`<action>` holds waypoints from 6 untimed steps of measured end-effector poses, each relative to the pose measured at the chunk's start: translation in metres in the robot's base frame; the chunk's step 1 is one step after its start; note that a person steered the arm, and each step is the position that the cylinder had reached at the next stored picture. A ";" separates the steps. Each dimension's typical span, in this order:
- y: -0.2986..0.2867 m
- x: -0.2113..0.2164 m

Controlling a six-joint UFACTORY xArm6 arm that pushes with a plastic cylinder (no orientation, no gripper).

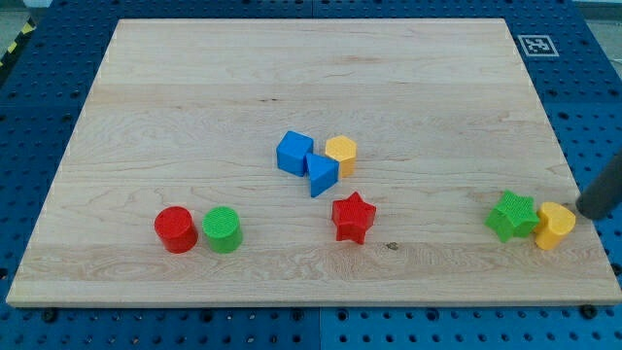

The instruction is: Push the yellow heart a bit up

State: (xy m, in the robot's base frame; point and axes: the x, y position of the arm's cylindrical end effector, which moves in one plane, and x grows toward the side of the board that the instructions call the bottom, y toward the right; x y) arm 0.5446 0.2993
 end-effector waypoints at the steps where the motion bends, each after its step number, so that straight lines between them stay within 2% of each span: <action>1: 0.001 0.042; 2: -0.028 0.062; 3: -0.045 0.062; 6: -0.045 0.042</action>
